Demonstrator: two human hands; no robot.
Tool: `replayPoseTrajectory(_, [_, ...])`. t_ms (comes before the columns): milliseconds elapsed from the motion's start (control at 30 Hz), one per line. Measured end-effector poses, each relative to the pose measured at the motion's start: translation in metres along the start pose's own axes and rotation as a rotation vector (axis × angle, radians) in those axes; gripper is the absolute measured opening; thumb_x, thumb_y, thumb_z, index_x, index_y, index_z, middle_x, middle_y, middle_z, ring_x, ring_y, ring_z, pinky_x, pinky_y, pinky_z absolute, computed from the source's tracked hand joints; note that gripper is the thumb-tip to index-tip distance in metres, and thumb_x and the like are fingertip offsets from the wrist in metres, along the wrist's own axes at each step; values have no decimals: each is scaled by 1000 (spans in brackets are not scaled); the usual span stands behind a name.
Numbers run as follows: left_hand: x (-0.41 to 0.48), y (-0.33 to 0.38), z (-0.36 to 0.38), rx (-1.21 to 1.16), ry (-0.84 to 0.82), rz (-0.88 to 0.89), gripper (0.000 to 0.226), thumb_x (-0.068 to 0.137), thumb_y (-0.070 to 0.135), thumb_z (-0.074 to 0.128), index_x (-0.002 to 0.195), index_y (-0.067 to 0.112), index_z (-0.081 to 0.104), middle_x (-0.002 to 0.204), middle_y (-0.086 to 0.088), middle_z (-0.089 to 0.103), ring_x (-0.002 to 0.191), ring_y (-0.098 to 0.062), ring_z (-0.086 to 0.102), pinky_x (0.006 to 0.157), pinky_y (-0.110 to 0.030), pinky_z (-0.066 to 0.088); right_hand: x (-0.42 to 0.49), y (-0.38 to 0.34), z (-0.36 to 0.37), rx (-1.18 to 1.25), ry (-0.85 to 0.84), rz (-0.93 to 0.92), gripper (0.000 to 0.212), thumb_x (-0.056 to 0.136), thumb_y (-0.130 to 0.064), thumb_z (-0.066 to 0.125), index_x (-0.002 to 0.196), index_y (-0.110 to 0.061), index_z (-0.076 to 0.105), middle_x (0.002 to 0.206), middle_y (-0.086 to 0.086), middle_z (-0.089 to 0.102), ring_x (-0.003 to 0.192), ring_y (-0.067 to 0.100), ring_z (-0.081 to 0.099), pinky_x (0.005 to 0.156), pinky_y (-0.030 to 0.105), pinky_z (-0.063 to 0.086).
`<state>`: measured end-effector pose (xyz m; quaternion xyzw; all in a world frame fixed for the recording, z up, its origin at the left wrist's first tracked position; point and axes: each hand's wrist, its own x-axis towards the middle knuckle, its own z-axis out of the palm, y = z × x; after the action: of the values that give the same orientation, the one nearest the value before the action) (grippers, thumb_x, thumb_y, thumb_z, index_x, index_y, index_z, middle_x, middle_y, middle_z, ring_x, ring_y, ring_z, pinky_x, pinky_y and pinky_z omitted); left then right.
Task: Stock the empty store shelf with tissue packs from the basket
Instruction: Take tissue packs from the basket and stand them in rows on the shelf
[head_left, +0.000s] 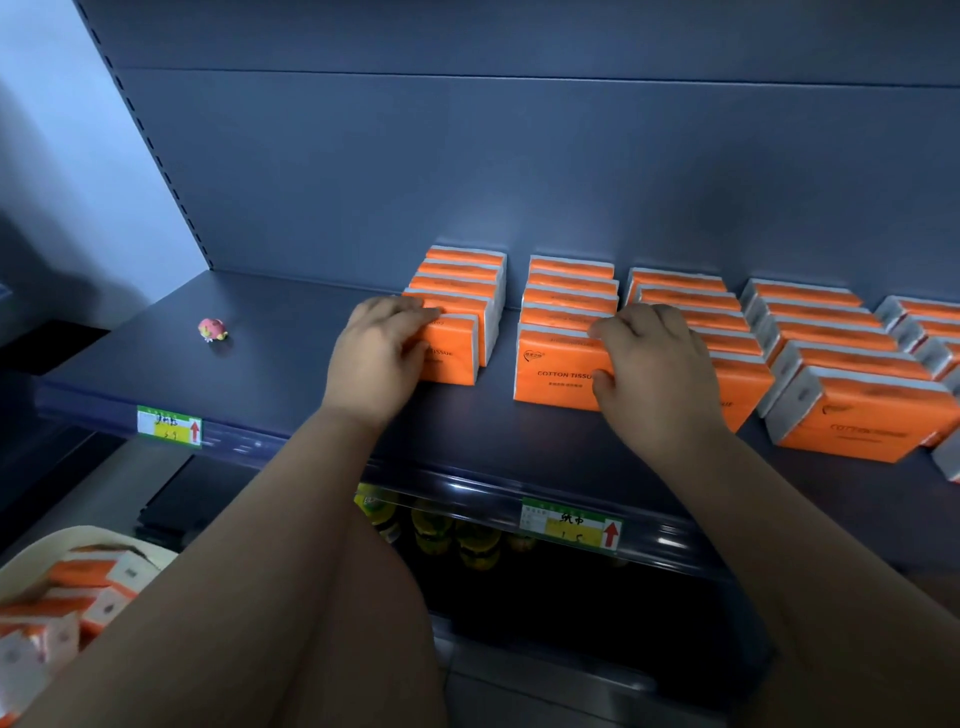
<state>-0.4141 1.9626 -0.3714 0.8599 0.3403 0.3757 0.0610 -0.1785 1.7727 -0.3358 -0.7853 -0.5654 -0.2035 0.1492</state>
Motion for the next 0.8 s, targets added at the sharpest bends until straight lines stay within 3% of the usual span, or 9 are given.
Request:
replayPoseTrajectory(67, [3,2,4,-19,3,-19,48,83,-1,71,126,19,75,131,-8,66,122,-36,56,107,-44,46,0,0,0,14,-6,4,41,83,-14,72,124,-14,65,123,10,61,120,34,51,95,49,48])
replayPoseTrajectory(200, [3,5,10,-39,-8,-6,47,85,-2,70,127,19,74,142,-9,58,129,-34,51,113,-32,36,-1,0,1,24,-15,9,41,84,-13,71,125,-15,64,125,8,60,122,33,51,97,48,47])
replayPoseTrajectory(433, [6,12,7,-45,-38,-41,47,85,0,72,127,19,74,139,-4,64,129,-31,53,112,-26,32,-2,-4,2,73,-13,17,44,83,-6,70,126,-11,64,128,10,62,127,33,52,107,47,45])
replayPoseTrajectory(567, [4,16,6,-48,-59,-85,49,84,-2,68,129,18,73,142,-4,63,131,-31,53,112,-27,32,-6,-9,1,120,-37,24,54,82,-7,68,135,-11,60,137,10,60,139,34,46,117,49,39])
replayPoseTrajectory(667, [2,18,5,-50,-39,-95,52,82,-4,63,129,16,72,143,-7,62,133,-33,53,115,-35,37,-8,-12,-3,152,-46,45,56,83,-8,66,138,-13,58,142,9,58,143,33,42,118,49,38])
replayPoseTrajectory(800, [0,26,0,-49,-13,-111,54,82,6,52,133,14,69,144,-11,60,138,-37,49,118,-40,36,-11,-18,-6,159,-38,45,53,88,-16,65,140,-15,56,146,7,56,146,32,40,120,48,36])
